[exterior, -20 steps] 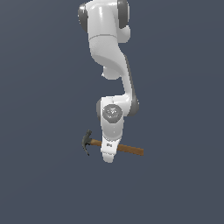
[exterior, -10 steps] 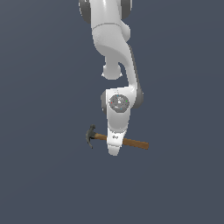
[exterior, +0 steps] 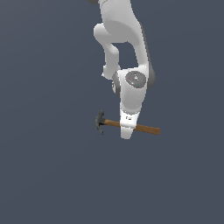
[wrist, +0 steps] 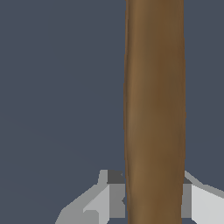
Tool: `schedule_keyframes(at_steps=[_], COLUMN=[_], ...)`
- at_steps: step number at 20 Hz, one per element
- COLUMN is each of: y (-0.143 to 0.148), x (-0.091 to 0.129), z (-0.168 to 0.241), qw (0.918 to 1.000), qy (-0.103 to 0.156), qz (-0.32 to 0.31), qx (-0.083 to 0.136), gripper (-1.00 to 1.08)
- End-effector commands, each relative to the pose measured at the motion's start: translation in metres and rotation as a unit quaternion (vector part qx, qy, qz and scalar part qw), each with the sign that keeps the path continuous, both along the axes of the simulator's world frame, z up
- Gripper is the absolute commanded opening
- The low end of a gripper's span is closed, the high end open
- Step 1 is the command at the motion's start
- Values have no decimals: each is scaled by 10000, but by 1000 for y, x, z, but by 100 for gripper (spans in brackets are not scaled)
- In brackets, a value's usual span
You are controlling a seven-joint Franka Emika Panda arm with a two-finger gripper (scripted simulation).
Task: Pick up the object and move it to a goal position.
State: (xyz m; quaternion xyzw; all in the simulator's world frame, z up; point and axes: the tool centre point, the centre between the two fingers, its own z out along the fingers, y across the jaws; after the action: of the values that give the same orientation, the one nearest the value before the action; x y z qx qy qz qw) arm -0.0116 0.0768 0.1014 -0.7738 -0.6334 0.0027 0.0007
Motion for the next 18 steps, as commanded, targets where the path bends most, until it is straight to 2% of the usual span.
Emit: schedule_keyframes(at_steps=[1,12,18], y=[16,89,122], x=[-15,-83,-113], z=[19,100,137], qw=[10000,10000,10000], qy=[-21,-22,-22], qz=[1,0,-2], qx=[-6,-16,-6], gripper=[-100,-100,-100])
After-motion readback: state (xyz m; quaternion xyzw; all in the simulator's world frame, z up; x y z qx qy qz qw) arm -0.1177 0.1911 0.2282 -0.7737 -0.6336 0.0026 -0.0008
